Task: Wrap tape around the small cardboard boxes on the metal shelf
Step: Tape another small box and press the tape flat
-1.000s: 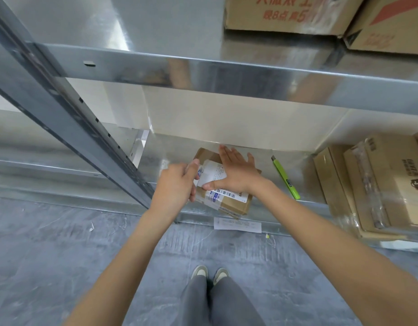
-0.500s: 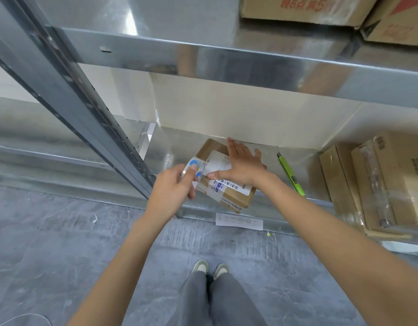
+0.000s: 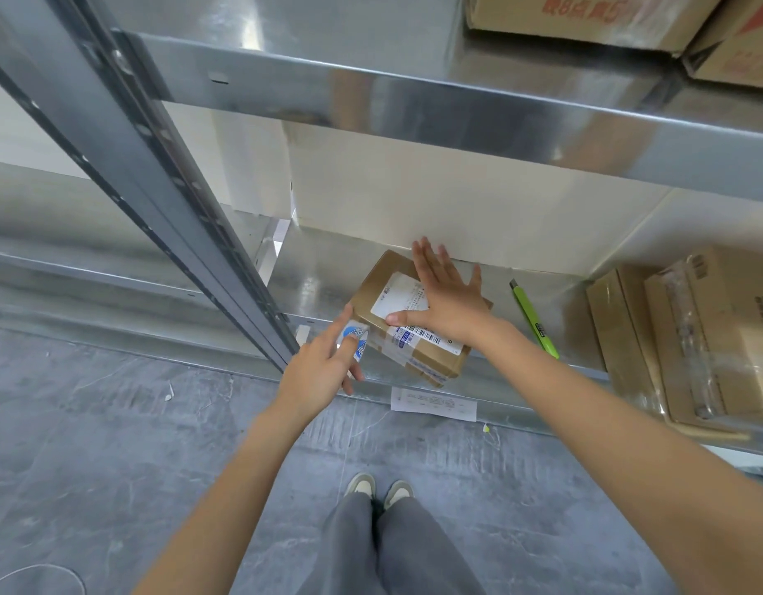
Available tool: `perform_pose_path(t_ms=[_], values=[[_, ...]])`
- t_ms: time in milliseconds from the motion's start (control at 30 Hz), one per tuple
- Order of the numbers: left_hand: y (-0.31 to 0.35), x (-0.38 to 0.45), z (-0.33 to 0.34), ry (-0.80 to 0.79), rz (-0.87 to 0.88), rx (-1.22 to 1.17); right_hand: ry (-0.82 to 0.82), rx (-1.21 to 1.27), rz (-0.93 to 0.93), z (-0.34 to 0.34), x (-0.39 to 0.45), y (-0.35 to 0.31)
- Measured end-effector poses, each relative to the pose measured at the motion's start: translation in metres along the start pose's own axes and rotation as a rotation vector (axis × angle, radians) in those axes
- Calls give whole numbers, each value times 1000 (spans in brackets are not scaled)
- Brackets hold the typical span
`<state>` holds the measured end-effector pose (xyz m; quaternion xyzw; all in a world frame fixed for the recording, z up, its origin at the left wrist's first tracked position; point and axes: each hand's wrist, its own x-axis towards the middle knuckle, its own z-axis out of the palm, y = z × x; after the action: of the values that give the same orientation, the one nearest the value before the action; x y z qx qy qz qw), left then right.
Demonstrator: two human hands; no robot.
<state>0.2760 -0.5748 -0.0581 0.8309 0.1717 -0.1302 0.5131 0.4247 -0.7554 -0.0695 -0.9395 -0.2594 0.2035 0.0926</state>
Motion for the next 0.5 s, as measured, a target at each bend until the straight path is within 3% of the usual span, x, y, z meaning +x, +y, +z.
perform_pose_path(t_ms=[300,500], values=[[-7,5,0,-3,24,-53,-9,-274,-336,14,-21,-32],[-12,9,2,-2,63,-77,90,-356,-311,26,-30,-36]])
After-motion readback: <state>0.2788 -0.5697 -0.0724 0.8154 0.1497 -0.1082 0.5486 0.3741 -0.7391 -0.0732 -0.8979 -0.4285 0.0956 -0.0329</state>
